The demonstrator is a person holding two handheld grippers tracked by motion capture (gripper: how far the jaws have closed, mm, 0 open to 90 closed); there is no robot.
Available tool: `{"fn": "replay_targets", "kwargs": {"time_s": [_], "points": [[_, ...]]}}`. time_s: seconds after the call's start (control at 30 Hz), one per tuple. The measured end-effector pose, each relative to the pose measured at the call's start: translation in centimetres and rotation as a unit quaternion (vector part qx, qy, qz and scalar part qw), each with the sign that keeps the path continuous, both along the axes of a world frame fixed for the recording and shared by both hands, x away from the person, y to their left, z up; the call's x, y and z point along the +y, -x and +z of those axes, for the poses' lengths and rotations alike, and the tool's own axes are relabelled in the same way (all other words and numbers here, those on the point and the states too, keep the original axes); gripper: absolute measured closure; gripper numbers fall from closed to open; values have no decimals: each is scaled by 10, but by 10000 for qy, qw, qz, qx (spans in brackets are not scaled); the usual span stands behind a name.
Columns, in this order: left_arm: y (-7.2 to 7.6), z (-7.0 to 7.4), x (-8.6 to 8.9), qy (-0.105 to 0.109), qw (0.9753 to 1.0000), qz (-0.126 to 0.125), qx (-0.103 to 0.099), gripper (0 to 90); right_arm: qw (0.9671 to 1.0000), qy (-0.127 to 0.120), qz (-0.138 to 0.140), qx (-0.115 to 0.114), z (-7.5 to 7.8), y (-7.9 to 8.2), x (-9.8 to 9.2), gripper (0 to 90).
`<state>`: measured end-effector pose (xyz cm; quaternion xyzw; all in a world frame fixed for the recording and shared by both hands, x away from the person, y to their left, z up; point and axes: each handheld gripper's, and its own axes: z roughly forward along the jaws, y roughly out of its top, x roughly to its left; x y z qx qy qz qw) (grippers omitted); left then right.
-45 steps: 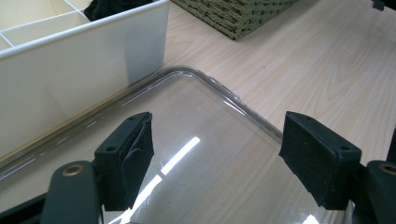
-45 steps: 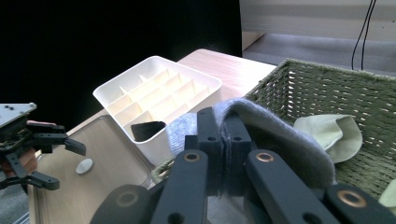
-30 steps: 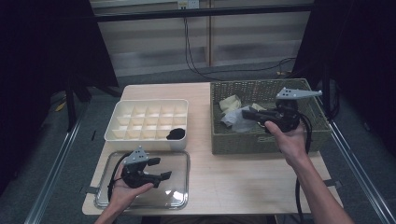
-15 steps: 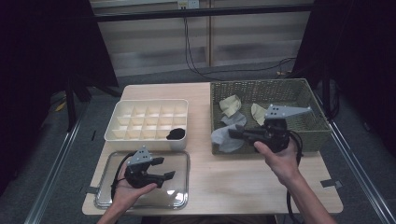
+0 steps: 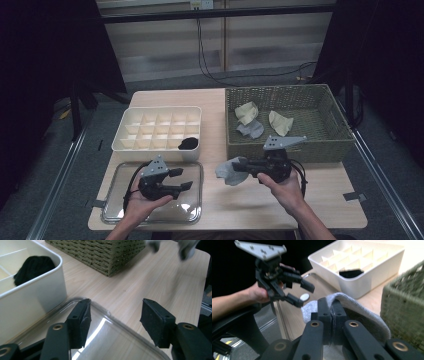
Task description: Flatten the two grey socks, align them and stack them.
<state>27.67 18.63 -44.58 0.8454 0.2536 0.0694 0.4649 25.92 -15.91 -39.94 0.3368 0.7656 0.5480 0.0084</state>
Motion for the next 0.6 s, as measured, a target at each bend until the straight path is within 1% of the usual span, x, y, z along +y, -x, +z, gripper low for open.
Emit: {"fn": "replay_targets", "kwargs": {"time_s": [0.03,0.1,0.13,0.17,0.2,0.23,0.27,0.3,0.33,0.37,0.43,0.47,0.5,0.6], "points": [[0,0,0,0,10000,0,0,424,10000,18,4,38,-4,-1,0,890],[-4,1,-8,15,10000,-39,28,427,10000,38,34,85,-10,-1,2,889],[-4,1,-8,15,10000,-39,28,427,10000,38,34,85,-10,-1,2,889],[-6,1,-15,17,10000,-69,51,427,9999,76,53,120,-17,-2,3,890],[-6,1,-15,17,10000,-69,51,427,9999,76,53,120,-17,-2,3,890],[-8,0,-21,-7,9999,-105,71,427,9997,126,60,182,-25,-3,2,889],[-10,0,-24,8,9999,-135,71,427,9996,126,53,234,-31,-4,2,889],[-11,0,-27,-26,9999,-135,63,427,9994,137,60,321,-37,-5,1,890],[-11,0,-27,-26,9999,-135,63,427,9992,146,62,370,-43,-5,0,889],[-13,-1,-32,6,9998,-181,89,427,9989,183,51,433,-47,-5,0,889],[-15,-2,-37,-22,9997,-205,114,427,9982,264,53,527,-55,-5,-2,889],[-15,-2,-37,-22,9997,-205,114,427,9982,264,53,527,-55,-5,-2,889],[-16,-4,-43,-46,9996,-256,146,427,9976,340,71,601,-60,-4,-3,889],[-16,-6,-53,-104,9991,-361,197,427,9966,438,58,700,-68,-3,-6,889]]}}
